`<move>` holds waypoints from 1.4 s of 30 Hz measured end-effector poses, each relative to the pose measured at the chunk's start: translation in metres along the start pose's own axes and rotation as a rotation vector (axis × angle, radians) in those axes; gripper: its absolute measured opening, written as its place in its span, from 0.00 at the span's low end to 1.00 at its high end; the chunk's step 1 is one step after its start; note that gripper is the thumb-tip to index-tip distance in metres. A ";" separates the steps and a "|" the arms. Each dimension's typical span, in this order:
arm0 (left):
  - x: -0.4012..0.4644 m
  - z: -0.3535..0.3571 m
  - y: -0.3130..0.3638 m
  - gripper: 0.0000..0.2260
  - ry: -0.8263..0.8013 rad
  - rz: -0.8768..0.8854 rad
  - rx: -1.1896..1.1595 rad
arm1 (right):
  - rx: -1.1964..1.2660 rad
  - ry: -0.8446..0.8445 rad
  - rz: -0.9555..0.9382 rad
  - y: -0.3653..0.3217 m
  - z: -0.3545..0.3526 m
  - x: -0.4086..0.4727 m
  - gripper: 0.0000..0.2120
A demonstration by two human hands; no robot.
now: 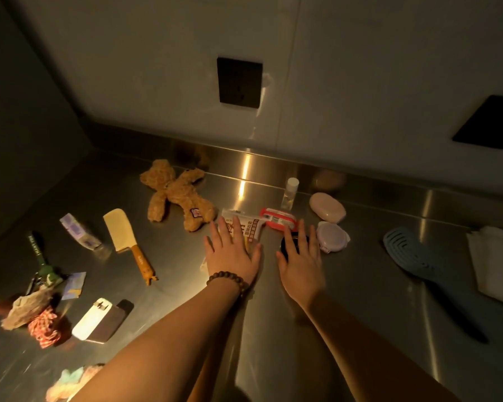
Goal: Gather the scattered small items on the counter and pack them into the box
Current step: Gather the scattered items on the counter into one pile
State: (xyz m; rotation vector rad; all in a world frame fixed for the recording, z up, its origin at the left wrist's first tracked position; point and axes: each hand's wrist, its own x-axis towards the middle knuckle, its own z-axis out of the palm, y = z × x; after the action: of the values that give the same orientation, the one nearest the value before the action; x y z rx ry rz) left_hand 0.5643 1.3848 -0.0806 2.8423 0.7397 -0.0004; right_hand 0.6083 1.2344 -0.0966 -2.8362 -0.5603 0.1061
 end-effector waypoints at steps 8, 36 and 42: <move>0.042 0.006 0.024 0.34 0.040 -0.056 -0.019 | -0.047 0.058 0.127 -0.021 -0.006 0.027 0.29; -0.027 -0.063 -0.084 0.35 -0.038 0.076 -0.066 | 0.153 0.056 -0.163 -0.109 -0.042 -0.026 0.31; -0.083 -0.101 -0.172 0.33 0.080 -0.049 -0.074 | 0.198 -0.072 -0.351 -0.171 -0.017 -0.071 0.31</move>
State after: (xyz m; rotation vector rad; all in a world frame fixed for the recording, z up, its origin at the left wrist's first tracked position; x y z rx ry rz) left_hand 0.4040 1.5112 -0.0109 2.7677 0.8078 0.1311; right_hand 0.4822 1.3567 -0.0344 -2.5090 -0.9937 0.1872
